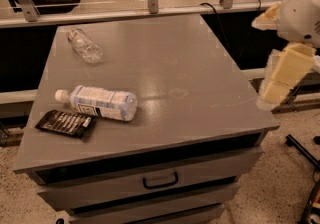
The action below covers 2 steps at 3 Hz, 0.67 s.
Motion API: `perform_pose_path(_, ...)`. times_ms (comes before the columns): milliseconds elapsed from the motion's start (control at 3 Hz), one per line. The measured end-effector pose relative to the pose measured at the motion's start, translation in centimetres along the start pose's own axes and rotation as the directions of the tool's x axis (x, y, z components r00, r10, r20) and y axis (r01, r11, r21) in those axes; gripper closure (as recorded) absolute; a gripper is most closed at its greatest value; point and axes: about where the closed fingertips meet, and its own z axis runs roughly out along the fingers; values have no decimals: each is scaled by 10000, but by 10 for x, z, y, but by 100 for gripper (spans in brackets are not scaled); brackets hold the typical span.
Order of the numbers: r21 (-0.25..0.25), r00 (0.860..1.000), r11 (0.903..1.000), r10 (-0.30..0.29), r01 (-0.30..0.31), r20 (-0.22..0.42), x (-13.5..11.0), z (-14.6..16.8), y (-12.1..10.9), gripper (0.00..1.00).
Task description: Place blue plastic bottle upright
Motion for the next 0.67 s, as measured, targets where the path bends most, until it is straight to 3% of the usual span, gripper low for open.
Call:
perform_pose_path(333, 10, 9792, 9883, -1511, 1524, 1351, -77, 0, -23, 0)
perform_pose_path(667, -97, 9387, 9589, -2754, 2835, 2075, -154, 7, -35, 0)
